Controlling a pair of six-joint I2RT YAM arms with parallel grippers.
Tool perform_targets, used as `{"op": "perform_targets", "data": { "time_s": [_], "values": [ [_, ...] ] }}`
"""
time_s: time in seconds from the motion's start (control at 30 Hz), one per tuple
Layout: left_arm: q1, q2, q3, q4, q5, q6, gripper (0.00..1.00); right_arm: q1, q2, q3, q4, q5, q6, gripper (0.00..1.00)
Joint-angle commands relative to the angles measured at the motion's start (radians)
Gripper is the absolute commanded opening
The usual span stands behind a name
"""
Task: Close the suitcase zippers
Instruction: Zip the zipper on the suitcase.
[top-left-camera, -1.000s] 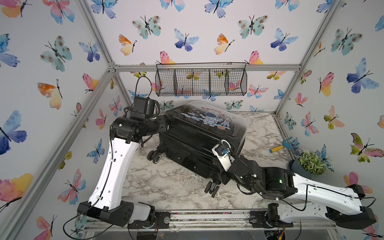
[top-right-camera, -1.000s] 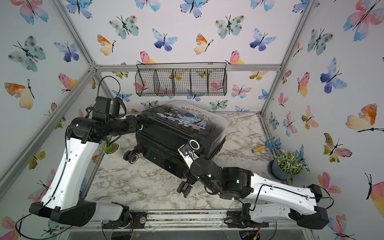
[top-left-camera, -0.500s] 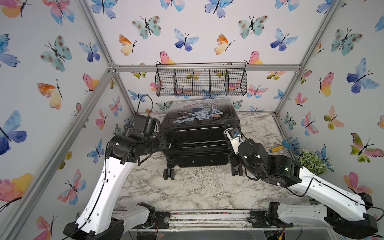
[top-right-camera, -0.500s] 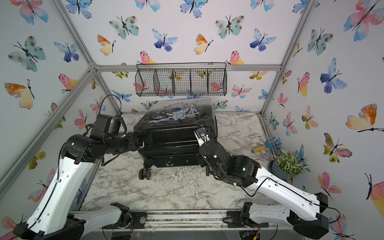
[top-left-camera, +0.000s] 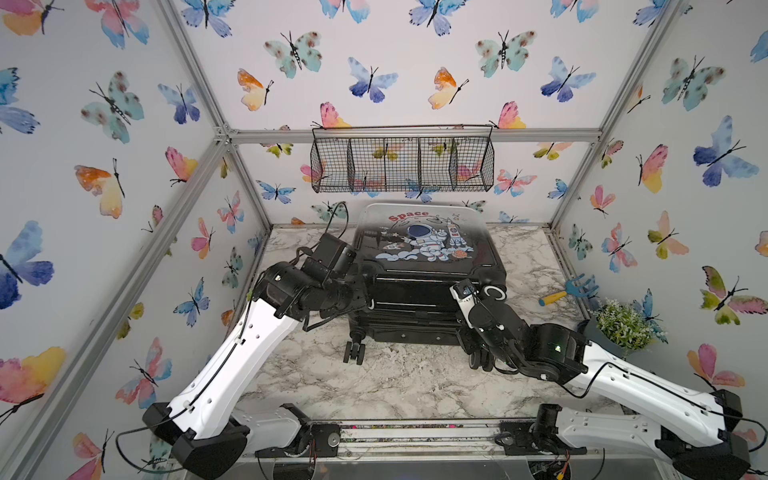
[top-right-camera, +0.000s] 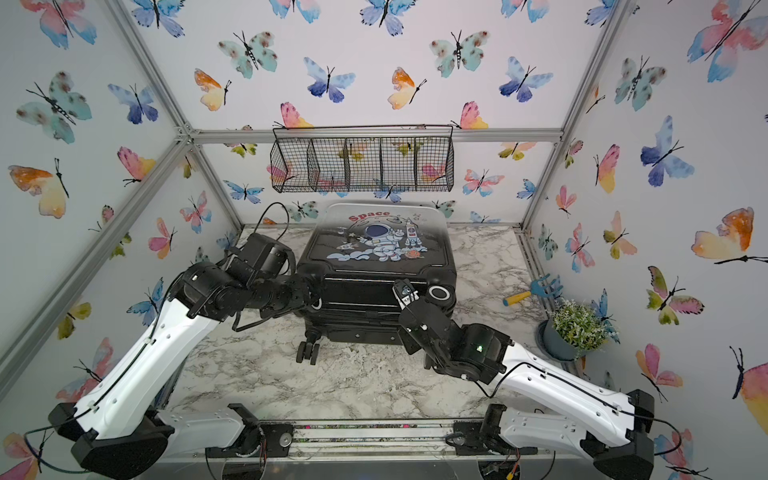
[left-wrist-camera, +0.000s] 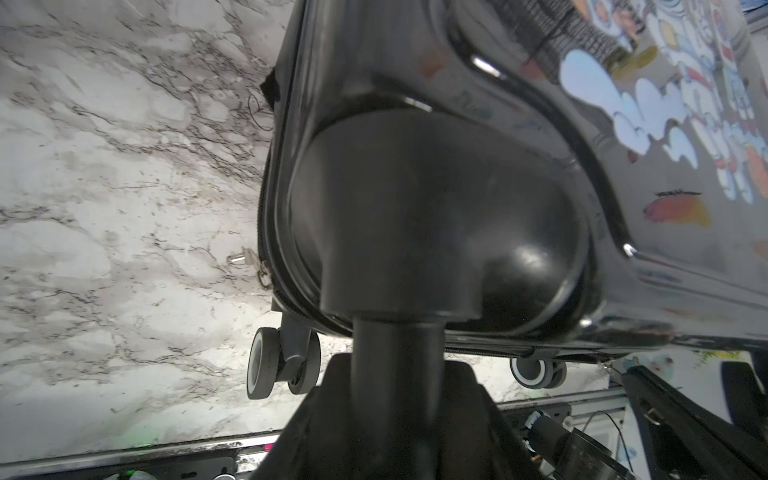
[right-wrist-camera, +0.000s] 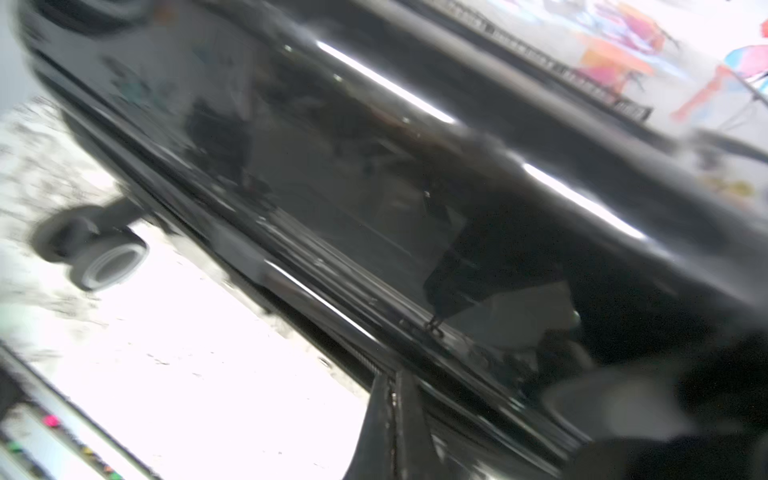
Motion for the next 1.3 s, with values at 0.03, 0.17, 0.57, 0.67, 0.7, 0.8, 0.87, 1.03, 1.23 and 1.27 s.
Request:
{"op": "perform_targets", "data": {
  "time_s": [0.03,0.17,0.57,0.67,0.7,0.8,0.87,1.03,1.23,1.27],
  "values": [
    [-0.071,0.048,0.115,0.194,0.201,0.013,0.00,0.042,-0.063,0.110,0.465,-0.161,0.068,0.03],
    [-0.107,0.070,0.108,0.263,0.229,-0.004,0.00,0.042,0.010,0.175,0.441,-0.221,0.058,0.03],
    [-0.242,0.173,0.224,0.219,0.184,0.004,0.00,0.019,0.087,0.071,0.811,-0.314,0.165,0.03],
    [-0.219,0.146,0.229,0.156,0.109,0.021,0.00,0.014,0.061,0.090,0.819,-0.272,0.168,0.04],
    [-0.218,0.134,0.216,0.168,0.108,0.017,0.00,0.011,0.065,0.095,0.818,-0.266,0.164,0.03],
    [-0.224,0.113,0.157,0.205,0.140,-0.006,0.00,0.002,0.103,0.097,0.830,-0.276,0.172,0.03],
    [-0.230,0.099,0.124,0.182,0.120,-0.005,0.00,-0.044,0.103,0.082,0.901,-0.322,0.212,0.04],
    [-0.134,-0.020,0.011,0.113,0.058,0.019,0.00,-0.069,0.092,0.239,0.762,-0.318,0.122,0.03],
    [-0.075,-0.069,-0.141,0.193,0.141,0.037,0.00,-0.083,0.031,0.256,0.428,-0.165,-0.069,0.03],
    [-0.074,-0.065,-0.140,0.194,0.144,0.041,0.00,-0.083,0.025,0.258,0.369,-0.131,-0.089,0.03]
  ]
}}
